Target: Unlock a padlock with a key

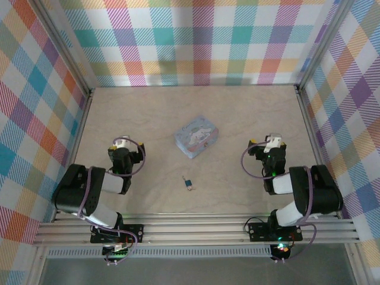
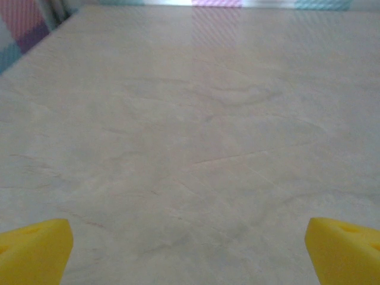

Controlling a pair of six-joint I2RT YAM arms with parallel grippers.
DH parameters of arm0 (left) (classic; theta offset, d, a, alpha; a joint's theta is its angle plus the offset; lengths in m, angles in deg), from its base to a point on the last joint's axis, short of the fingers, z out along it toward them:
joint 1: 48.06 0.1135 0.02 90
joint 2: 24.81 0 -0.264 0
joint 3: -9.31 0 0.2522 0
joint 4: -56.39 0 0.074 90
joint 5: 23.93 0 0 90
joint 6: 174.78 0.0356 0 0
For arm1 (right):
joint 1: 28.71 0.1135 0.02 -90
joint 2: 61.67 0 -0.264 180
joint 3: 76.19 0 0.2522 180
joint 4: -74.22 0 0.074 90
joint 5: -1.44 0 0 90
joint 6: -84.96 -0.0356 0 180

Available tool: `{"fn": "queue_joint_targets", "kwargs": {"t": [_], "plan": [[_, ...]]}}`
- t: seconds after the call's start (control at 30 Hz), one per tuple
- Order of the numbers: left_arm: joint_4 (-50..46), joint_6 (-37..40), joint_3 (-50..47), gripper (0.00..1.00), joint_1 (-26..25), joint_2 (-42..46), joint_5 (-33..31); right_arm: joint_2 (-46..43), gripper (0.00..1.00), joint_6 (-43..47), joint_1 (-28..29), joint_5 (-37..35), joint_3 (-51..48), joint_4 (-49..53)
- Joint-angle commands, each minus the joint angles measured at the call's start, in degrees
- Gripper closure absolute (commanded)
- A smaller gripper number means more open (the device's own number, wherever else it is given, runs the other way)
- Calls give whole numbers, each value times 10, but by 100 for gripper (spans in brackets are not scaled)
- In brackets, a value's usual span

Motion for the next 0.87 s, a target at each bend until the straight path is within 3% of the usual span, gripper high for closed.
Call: {"fn": "queue_joint_targets", "kwargs": {"t": [0.0,0.03,0.1,0.83], "plan": [[-53,14,63,0,11,-12,57,-6,0,0,-8,19,31,21],[-71,5,67,0,22,-7,66,6,0,-1,-9,5,42,22],[-76,-1,71,0,27,-9,63,1,0,-17,-16,6,107,157],[-75,-1,71,0,28,-8,64,5,0,-6,-18,25,97,131]]}}
